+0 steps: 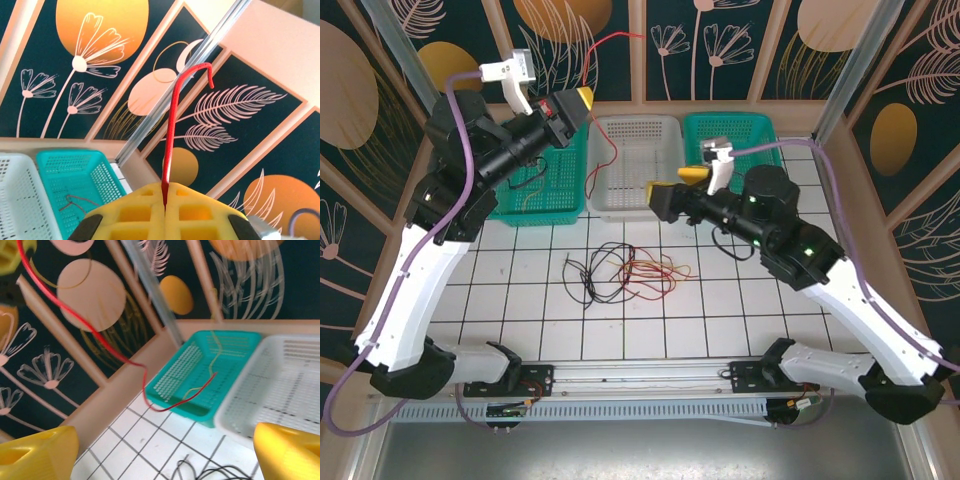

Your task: Untangle the cables

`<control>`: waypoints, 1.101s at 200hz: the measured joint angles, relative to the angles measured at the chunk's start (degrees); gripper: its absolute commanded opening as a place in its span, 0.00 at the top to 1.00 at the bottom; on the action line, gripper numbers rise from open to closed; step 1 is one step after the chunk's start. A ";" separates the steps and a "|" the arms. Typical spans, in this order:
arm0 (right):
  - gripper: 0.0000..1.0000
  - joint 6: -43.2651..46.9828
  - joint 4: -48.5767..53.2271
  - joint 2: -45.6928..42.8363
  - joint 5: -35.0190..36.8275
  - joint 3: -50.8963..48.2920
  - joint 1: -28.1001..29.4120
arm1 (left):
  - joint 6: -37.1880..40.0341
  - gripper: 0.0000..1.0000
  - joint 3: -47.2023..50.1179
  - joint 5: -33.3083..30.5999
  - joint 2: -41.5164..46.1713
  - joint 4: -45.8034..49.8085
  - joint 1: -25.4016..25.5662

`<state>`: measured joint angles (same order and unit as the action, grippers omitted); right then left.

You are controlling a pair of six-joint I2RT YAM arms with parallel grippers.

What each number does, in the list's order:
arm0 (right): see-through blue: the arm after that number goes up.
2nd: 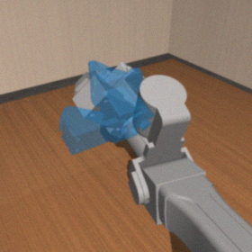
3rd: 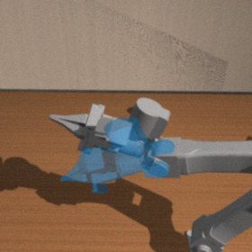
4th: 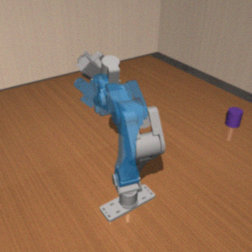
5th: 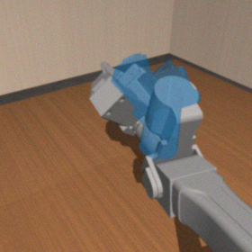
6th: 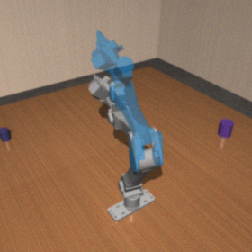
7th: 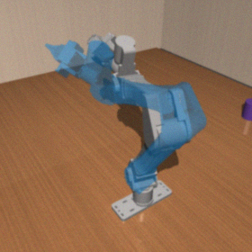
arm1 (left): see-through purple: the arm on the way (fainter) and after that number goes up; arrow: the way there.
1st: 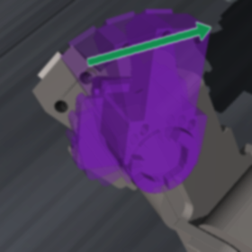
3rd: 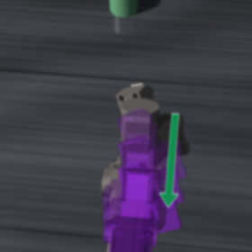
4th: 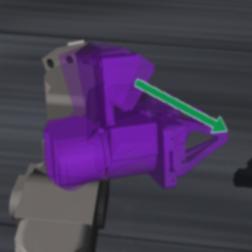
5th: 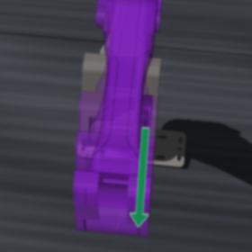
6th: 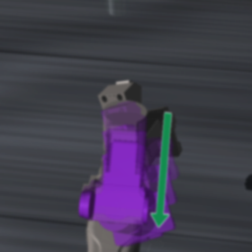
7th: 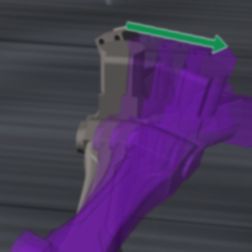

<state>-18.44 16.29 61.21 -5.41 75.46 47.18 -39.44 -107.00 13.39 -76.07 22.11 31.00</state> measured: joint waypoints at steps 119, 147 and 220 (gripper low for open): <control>0.42 2.34 -7.76 11.52 -3.91 6.05 2.54 | -4.90 1.00 -0.57 -0.15 -2.49 0.37 0.00; 0.49 3.04 -7.91 13.14 -3.67 6.88 2.43 | -5.86 1.00 -0.35 0.07 -2.47 -0.07 0.00; 0.22 4.61 -7.91 12.76 -1.44 7.34 2.43 | -5.97 1.00 -0.20 -0.61 -2.62 0.17 0.00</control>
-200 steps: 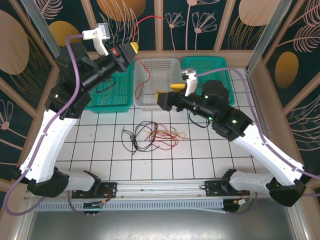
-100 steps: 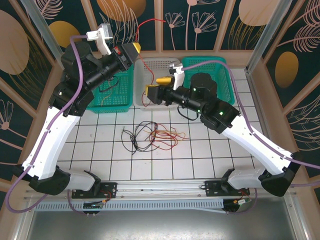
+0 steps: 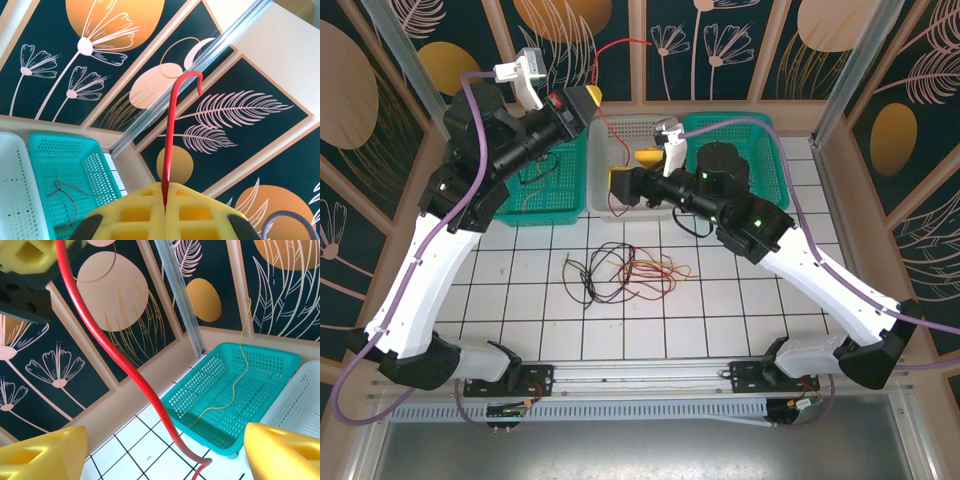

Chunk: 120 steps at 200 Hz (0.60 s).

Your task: Untangle the cables

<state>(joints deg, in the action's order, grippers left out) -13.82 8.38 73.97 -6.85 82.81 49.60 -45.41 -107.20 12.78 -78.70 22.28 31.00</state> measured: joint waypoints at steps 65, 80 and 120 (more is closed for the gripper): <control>0.18 1.16 1.92 0.07 -0.46 4.59 -2.08 | 2.67 1.00 1.36 -1.95 -0.70 2.89 0.00; 0.27 1.07 2.60 0.96 -2.80 5.84 -3.54 | 2.93 1.00 1.97 -1.88 -0.76 3.06 0.00; 0.39 -0.46 3.85 5.90 -11.69 9.33 -8.39 | 2.93 1.00 2.75 -2.47 -1.05 3.50 0.00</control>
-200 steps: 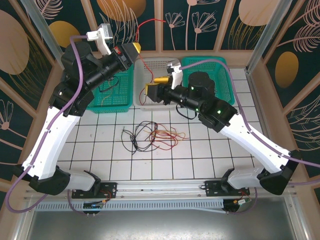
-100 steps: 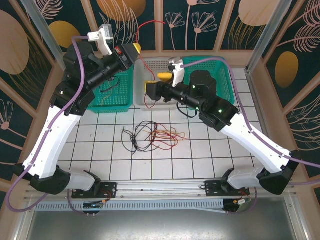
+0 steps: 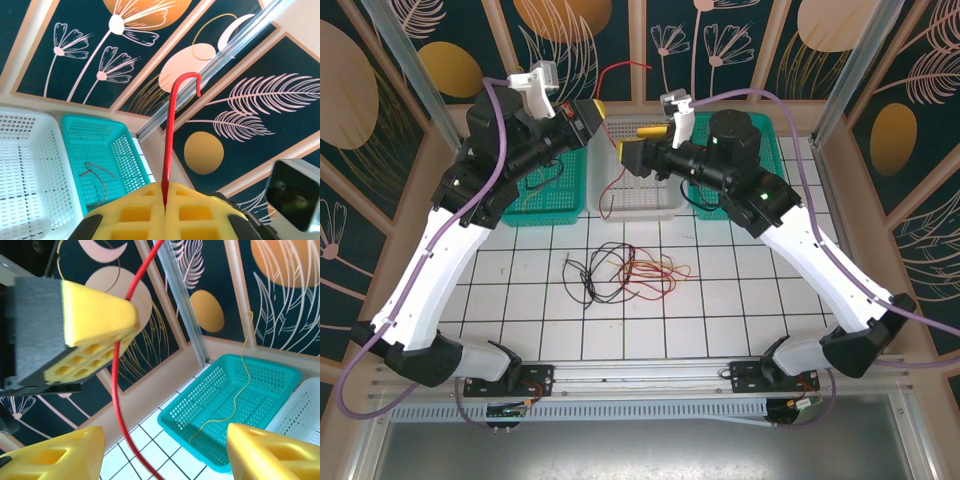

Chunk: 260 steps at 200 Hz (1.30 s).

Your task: Untangle the cables

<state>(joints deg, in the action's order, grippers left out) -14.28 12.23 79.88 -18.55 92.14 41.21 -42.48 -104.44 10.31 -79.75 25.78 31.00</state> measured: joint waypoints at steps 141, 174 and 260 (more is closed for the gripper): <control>0.78 -5.49 0.26 5.60 -16.06 -1.01 -3.74 | -0.92 1.00 2.16 -0.42 -2.29 2.32 0.00; 1.00 -5.79 -0.92 5.38 -16.04 -2.21 -3.74 | -0.90 1.00 2.67 -0.33 -2.29 2.32 0.00; 1.00 -5.14 4.55 0.20 -2.99 -3.76 -7.32 | -1.53 0.28 17.07 -4.46 3.96 -4.24 -0.39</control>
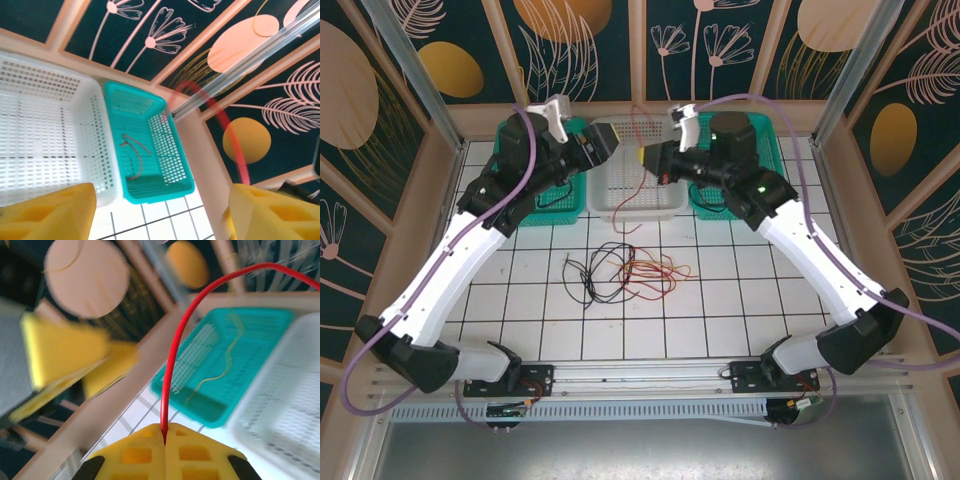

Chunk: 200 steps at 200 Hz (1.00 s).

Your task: Untangle the cables

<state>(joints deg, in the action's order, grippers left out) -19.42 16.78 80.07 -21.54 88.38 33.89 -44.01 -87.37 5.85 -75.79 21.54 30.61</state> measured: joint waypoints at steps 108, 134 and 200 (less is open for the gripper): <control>1.00 -2.21 10.88 13.09 12.98 19.06 -24.24 | -1.29 0.44 34.86 -6.38 17.49 0.81 -1.01; 0.79 -2.69 13.57 20.26 12.96 20.61 -26.71 | -0.92 0.43 38.60 -6.05 18.21 2.25 -1.01; 0.50 -4.83 17.33 24.63 15.50 15.34 -27.85 | 2.60 0.50 43.39 -2.01 13.57 2.34 0.31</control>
<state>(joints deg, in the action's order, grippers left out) -24.25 34.11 104.71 -6.04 103.72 6.04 -41.41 -43.99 3.84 -62.22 23.88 30.92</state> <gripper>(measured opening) 0.501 0.528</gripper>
